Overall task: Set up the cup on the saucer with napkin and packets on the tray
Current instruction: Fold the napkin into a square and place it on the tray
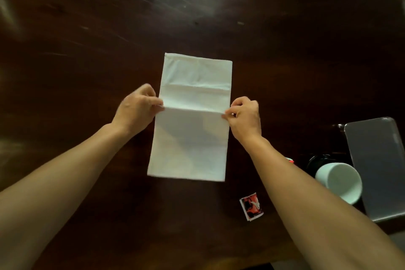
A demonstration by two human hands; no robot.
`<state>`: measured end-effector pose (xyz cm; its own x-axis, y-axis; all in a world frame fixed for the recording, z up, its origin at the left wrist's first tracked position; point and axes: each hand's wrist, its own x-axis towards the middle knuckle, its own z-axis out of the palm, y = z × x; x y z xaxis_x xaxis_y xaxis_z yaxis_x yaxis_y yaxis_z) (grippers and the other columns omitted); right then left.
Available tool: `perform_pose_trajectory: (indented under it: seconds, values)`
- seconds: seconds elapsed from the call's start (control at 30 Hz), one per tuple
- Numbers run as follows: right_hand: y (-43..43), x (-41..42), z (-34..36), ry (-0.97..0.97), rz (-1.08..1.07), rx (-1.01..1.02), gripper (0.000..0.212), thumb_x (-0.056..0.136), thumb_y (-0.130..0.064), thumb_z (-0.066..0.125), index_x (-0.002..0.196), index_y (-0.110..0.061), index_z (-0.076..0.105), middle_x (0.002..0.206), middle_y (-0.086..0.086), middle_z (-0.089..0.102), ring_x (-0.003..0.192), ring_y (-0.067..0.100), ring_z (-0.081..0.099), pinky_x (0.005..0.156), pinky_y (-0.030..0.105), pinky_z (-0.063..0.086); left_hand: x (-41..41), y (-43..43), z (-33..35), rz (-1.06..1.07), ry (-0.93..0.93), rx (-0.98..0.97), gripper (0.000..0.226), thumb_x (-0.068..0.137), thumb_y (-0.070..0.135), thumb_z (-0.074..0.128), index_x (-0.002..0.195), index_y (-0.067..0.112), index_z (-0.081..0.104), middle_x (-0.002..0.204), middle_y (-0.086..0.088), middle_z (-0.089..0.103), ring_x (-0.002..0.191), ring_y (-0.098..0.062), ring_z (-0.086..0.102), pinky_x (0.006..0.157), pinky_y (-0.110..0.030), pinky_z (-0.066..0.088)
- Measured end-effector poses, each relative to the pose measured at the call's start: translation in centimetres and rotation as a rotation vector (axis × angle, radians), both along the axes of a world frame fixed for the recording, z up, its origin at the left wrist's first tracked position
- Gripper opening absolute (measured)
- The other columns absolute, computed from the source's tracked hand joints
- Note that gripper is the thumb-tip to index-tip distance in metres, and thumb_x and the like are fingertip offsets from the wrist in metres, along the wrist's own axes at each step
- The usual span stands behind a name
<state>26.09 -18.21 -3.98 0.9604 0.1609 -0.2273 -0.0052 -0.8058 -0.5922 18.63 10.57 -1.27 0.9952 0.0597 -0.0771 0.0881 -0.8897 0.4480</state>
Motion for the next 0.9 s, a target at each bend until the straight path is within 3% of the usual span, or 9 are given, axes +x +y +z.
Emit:
perform_pose_trajectory:
  seconds: [0.1,0.17,0.4,0.6,0.7,0.8,0.9]
  values:
    - [-0.7,-0.2,3.4,-0.296,0.082,0.023,0.008,0.08,-0.018,0.082,0.086,-0.013,0.081,0.104,0.001,0.062,0.101,0.019,0.048,0.078,0.024,0.044,-1.0,0.3,3.2,-0.059,-0.275,0.059,0.015,0.083,0.015,0.079,0.09,0.002,0.077,0.096,-0.016,0.061,0.083,-0.033,0.057,0.067,-0.04,0.054]
    - [-0.8,-0.8,5.0,-0.357,0.103,0.06,0.007,0.08,-0.015,0.082,0.086,-0.012,0.081,0.102,0.002,0.063,0.103,0.021,0.049,0.078,0.022,0.042,-1.6,0.6,4.6,-0.046,-0.295,0.03,0.014,0.084,0.014,0.078,0.09,0.002,0.076,0.1,-0.016,0.062,0.088,-0.033,0.058,0.071,-0.039,0.054]
    - [0.8,0.8,10.5,-0.314,0.049,0.22,0.008,0.084,-0.017,0.078,0.092,-0.014,0.08,0.091,-0.001,0.071,0.089,0.015,0.064,0.075,0.034,0.058,-1.1,1.1,9.7,0.103,-0.349,-0.206,0.013,0.086,0.008,0.075,0.099,0.004,0.074,0.102,-0.013,0.073,0.09,-0.025,0.069,0.077,-0.031,0.057]
    - [-0.4,1.3,17.7,-0.235,0.279,0.247,0.009,0.085,-0.016,0.078,0.093,-0.015,0.08,0.087,-0.003,0.074,0.078,0.01,0.067,0.068,0.019,0.056,-3.8,1.3,15.5,0.119,-0.328,-0.32,0.01,0.089,0.014,0.072,0.097,0.008,0.071,0.092,-0.005,0.074,0.081,-0.01,0.07,0.07,-0.022,0.058]
    - [-1.5,0.8,20.4,-0.04,0.371,0.192,0.006,0.085,-0.018,0.077,0.091,-0.021,0.079,0.083,-0.009,0.072,0.076,0.007,0.067,0.064,0.016,0.052,-5.6,1.2,17.6,0.051,-0.174,-0.424,0.006,0.085,0.011,0.074,0.091,0.01,0.073,0.08,0.003,0.071,0.074,-0.006,0.068,0.066,-0.018,0.055]
    - [-2.5,0.0,21.5,0.173,0.437,0.16,0.003,0.084,-0.022,0.078,0.087,-0.023,0.079,0.076,-0.007,0.074,0.066,0.003,0.066,0.058,0.013,0.047,-6.7,1.2,18.7,0.058,0.18,-0.636,0.009,0.083,0.017,0.074,0.088,0.01,0.074,0.08,-0.004,0.074,0.075,-0.01,0.07,0.068,-0.022,0.056]
    - [-2.2,0.1,20.2,0.356,0.48,0.114,0.003,0.085,-0.019,0.078,0.087,-0.02,0.079,0.079,-0.002,0.077,0.074,0.011,0.073,0.071,0.024,0.06,-6.8,1.3,16.9,0.138,0.449,-0.712,0.01,0.086,0.015,0.074,0.091,0.006,0.072,0.089,-0.008,0.076,0.088,-0.02,0.075,0.075,-0.035,0.063]
